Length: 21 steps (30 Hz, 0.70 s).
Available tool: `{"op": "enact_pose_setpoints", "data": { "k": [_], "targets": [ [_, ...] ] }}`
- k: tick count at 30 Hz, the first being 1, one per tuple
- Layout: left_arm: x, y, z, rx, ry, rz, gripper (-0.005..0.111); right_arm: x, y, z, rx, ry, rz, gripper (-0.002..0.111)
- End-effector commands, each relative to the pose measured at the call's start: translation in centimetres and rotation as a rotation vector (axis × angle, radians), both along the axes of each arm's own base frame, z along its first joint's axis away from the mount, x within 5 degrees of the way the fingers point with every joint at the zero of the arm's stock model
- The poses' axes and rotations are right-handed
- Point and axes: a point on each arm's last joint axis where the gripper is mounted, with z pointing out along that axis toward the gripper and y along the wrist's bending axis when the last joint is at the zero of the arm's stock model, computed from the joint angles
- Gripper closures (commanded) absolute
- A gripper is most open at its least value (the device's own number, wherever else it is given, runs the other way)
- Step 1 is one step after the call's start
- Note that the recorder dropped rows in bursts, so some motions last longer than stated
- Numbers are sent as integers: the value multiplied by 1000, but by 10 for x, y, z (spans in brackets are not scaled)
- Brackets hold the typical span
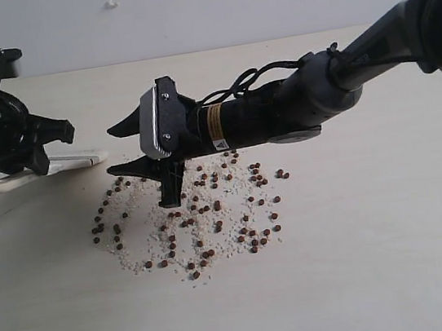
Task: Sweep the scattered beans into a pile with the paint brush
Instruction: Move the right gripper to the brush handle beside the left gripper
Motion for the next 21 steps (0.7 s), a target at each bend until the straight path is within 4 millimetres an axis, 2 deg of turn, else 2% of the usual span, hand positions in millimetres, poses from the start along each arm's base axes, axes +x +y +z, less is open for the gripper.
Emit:
{"op": "enact_pose_setpoints", "data": {
  "k": [1, 6, 11, 15, 21],
  "targets": [
    [1, -3, 7, -61, -21, -2, 107, 5, 5, -6, 38, 40, 0, 55],
    [1, -9, 8, -124, -20, -13, 107, 8, 12, -9, 74, 126, -11, 55],
    [1, -10, 8, -136, -19, -9, 107, 6, 32, -6, 72, 103, 13, 55],
    [0, -10, 8, -133, -13, -11, 107, 5, 50, -12, 35, 109, 2, 55],
    [0, -10, 8, -129, -14, -24, 107, 5, 56, -19, -8, 94, -17, 55]
  ]
}}
